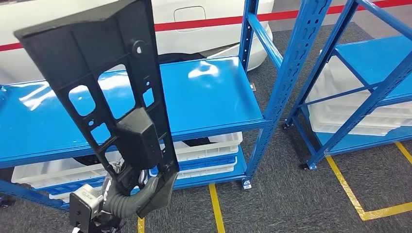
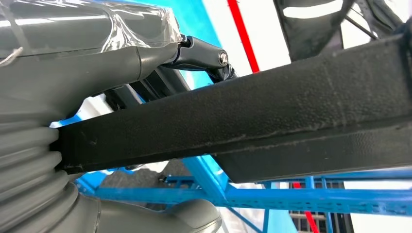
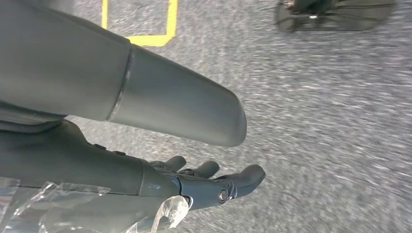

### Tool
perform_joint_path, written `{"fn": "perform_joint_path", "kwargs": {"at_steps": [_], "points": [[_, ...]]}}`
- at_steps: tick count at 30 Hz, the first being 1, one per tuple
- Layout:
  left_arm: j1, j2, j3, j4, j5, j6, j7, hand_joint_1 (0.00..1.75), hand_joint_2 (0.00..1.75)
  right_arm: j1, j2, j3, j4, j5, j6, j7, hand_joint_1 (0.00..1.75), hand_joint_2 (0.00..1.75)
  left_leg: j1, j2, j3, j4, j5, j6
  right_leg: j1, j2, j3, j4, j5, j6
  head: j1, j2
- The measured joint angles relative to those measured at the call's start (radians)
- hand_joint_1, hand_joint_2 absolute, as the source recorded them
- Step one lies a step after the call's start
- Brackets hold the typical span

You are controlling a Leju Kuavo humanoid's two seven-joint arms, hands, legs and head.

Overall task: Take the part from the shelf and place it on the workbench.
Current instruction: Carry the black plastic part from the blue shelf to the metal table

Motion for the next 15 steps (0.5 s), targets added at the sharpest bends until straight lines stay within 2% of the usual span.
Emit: {"fn": "perform_joint_path", "kwargs": {"at_steps": [1, 2, 3, 4, 5, 6, 8, 9, 10, 11, 12, 13, 14, 15], "points": [[0.009, 0.006, 0.002, -0.007, 0.003, 0.011, -0.001, 1.75, 1.75, 0.001, 0.001, 0.000, 0.000, 0.005, -0.002, 0.002, 0.00, 0.00, 0.000, 0.000, 0.028, -0.024, 0.028, 0.002, 0.001, 0.001, -0.013, 0.001, 0.009, 0.001, 0.000, 0.000], [0.017, 0.012, 0.005, -0.015, 0.006, 0.020, -0.002, 1.75, 1.75, 0.001, 0.003, 0.001, 0.000, 0.008, -0.004, 0.003, 0.00, 0.00, -0.001, -0.001, 0.072, -0.081, 0.059, 0.006, 0.001, 0.003, -0.025, 0.002, 0.018, 0.003, 0.000, 0.000], [0.024, 0.020, 0.008, -0.024, 0.009, 0.029, -0.002, 1.75, 1.75, 0.000, 0.006, 0.001, 0.000, 0.011, -0.006, 0.004, 0.00, 0.00, -0.002, -0.003, 0.129, -0.161, 0.080, 0.013, 0.002, 0.004, -0.034, 0.003, 0.027, 0.006, 0.000, 0.000], [0.029, 0.026, 0.013, -0.034, 0.010, 0.035, -0.002, 1.75, 1.75, 0.000, 0.008, 0.001, 0.000, 0.013, -0.008, 0.004, 0.00, 0.00, -0.005, -0.005, 0.183, -0.247, 0.086, 0.020, 0.003, 0.005, -0.040, 0.003, 0.034, 0.010, 0.000, 0.000], [0.033, 0.033, 0.017, -0.042, 0.012, 0.041, -0.002, 1.75, 1.75, 0.000, 0.010, 0.002, 0.000, 0.015, -0.009, 0.004, 0.00, 0.00, -0.009, -0.007, 0.222, -0.311, 0.085, 0.025, 0.004, 0.005, -0.044, 0.002, 0.043, 0.015, 0.000, 0.000], [0.037, 0.039, 0.021, -0.050, 0.012, 0.044, -0.002, 1.75, 1.75, 0.000, 0.011, 0.002, 0.000, 0.016, -0.009, 0.004, 0.00, 0.00, -0.013, -0.008, 0.243, -0.352, 0.080, 0.030, 0.004, 0.005, -0.047, 0.001, 0.052, 0.021, 0.000, 0.000], [0.045, 0.048, 0.025, -0.060, 0.014, 0.050, -0.002, 1.75, 1.75, 0.002, 0.011, 0.002, 0.000, 0.017, -0.009, 0.006, 0.00, 0.00, -0.014, -0.007, 0.233, -0.367, 0.091, 0.041, 0.004, 0.005, -0.055, -0.001, 0.067, 0.032, -0.001, 0.000], [0.049, 0.051, 0.025, -0.064, 0.014, 0.053, -0.002, 1.75, 1.75, 0.003, 0.011, 0.002, 0.000, 0.018, -0.008, 0.007, 0.00, 0.00, -0.012, -0.005, 0.223, -0.367, 0.101, 0.047, 0.003, 0.006, -0.064, 0.008, 0.055, 0.037, 0.000, 0.000], [0.052, 0.053, 0.026, -0.067, 0.015, 0.055, -0.001, 1.75, 1.75, 0.004, 0.011, 0.003, 0.001, 0.019, -0.008, 0.008, 0.00, 0.00, -0.010, -0.003, 0.211, -0.368, 0.113, 0.057, 0.003, 0.006, -0.076, 0.034, 0.022, 0.042, 0.001, 0.000], [0.054, 0.055, 0.026, -0.070, 0.015, 0.058, -0.001, 1.75, 1.75, 0.003, 0.010, 0.003, 0.001, 0.020, -0.008, 0.009, 0.00, 0.00, -0.009, -0.002, 0.199, -0.369, 0.125, 0.064, 0.002, 0.005, -0.092, 0.082, -0.030, 0.045, 0.003, 0.000], [0.056, 0.056, 0.026, -0.073, 0.015, 0.060, -0.001, 1.75, 1.75, 0.003, 0.010, 0.004, 0.001, 0.020, -0.007, 0.009, 0.00, 0.00, -0.012, -0.002, 0.187, -0.368, 0.136, 0.069, 0.002, 0.004, -0.109, 0.147, -0.089, 0.048, 0.005, 0.000], [0.059, 0.058, 0.027, -0.076, 0.015, 0.062, 0.000, 1.75, 1.75, 0.004, 0.011, 0.005, 0.001, 0.021, -0.007, 0.010, 0.00, 0.00, -0.013, -0.001, 0.174, -0.367, 0.146, 0.072, 0.001, 0.004, -0.123, 0.220, -0.134, 0.050, 0.007, 0.000], [0.062, 0.059, 0.027, -0.078, 0.015, 0.064, 0.002, 1.75, 1.75, 0.004, 0.011, 0.005, 0.001, 0.021, -0.007, 0.010, 0.00, 0.00, -0.015, -0.001, 0.160, -0.365, 0.156, 0.072, 0.002, 0.004, -0.130, 0.280, -0.152, 0.052, 0.007, 0.000], [0.064, 0.061, 0.027, -0.079, 0.015, 0.065, 0.005, 1.75, 1.75, 0.005, 0.011, 0.006, 0.001, 0.021, -0.007, 0.010, 0.00, 0.00, -0.017, 0.000, 0.144, -0.361, 0.166, 0.071, 0.002, 0.004, -0.124, 0.314, -0.142, 0.052, 0.007, 0.000]]}}
